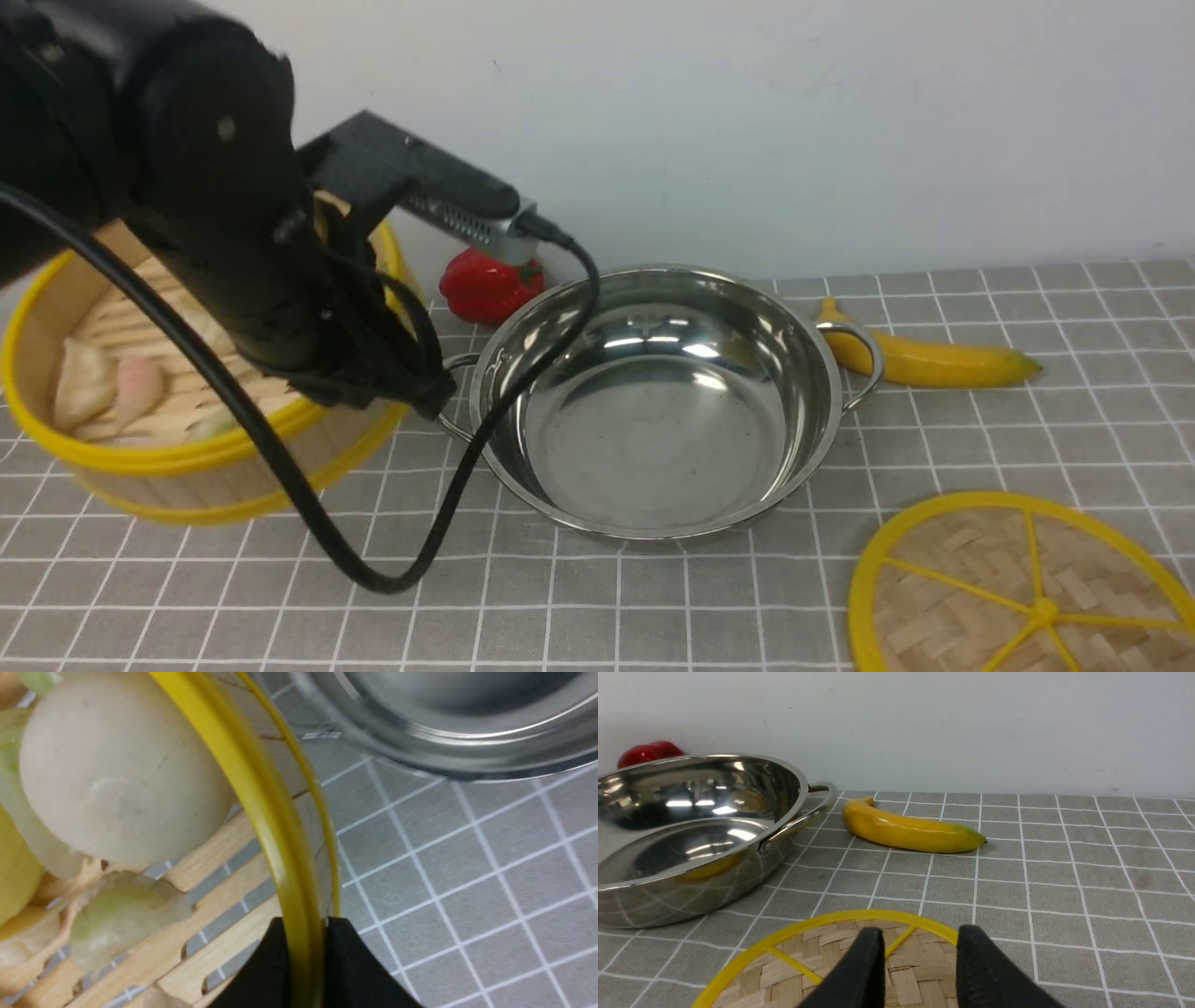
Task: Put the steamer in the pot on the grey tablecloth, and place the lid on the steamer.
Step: 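Place the bamboo steamer basket with dumplings into the steel pot with the left gripper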
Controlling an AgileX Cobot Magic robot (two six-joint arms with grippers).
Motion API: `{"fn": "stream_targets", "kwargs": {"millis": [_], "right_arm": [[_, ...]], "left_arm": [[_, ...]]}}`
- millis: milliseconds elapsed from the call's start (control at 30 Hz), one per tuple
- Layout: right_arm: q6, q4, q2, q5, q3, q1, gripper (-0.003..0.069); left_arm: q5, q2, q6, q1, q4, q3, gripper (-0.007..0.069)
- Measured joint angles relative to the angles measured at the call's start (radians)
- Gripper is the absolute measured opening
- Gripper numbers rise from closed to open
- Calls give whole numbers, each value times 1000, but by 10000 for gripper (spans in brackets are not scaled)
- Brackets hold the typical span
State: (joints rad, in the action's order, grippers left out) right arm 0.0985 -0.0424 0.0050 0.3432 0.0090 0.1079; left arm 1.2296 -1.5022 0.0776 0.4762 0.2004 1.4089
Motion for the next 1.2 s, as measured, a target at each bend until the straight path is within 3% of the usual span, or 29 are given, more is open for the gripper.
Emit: {"fn": "stream_targets", "kwargs": {"millis": [167,300,733,933,1200], "right_arm": [[0,0,0,0,0,0,240],[0,0,0,0,0,0,240],[0,0,0,0,0,0,240],[0,0,0,0,0,0,240],[0,0,0,0,0,0,240]], "left_arm": [[5,0,174,7,-136,35,64],[2,-1,238,39,-159,36,64],[-128,-149,317,263,7,41,64],[-229,-198,336,289,88,42,64],[-284,-253,354,289,99,88,64]]}}
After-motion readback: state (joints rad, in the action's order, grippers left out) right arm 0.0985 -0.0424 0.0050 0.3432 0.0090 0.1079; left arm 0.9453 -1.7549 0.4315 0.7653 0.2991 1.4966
